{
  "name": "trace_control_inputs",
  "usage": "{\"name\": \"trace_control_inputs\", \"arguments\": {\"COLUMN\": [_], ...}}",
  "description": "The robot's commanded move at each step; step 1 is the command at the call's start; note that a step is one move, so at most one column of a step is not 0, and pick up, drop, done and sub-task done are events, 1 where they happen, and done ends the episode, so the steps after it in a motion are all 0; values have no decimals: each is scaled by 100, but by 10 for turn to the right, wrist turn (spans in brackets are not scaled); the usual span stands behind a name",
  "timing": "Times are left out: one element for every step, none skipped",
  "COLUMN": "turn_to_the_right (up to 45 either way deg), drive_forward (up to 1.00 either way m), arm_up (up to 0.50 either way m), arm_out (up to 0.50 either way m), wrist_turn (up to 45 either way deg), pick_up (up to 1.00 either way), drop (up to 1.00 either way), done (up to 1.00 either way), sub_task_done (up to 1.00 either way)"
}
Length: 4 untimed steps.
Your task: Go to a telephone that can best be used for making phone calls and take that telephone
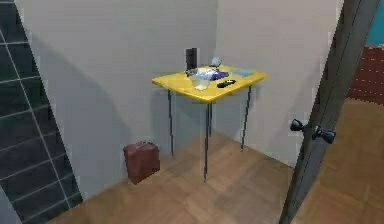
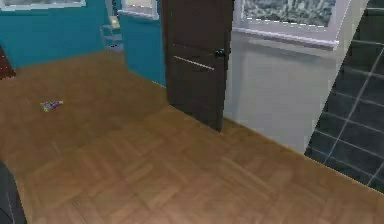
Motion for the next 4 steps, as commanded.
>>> {"name": "trace_control_inputs", "arguments": {"turn_to_the_right": [450, 180, 0, 0], "drive_forward": [0, 0, 90, 100], "arm_up": [0, 0, 0, 0], "arm_out": [0, 0, 0, 0], "wrist_turn": [0, 0, 0, 0], "pick_up": [0, 0, 0, 0], "drop": [0, 0, 0, 0], "done": [0, 0, 0, 0], "sub_task_done": [0, 0, 0, 0]}}
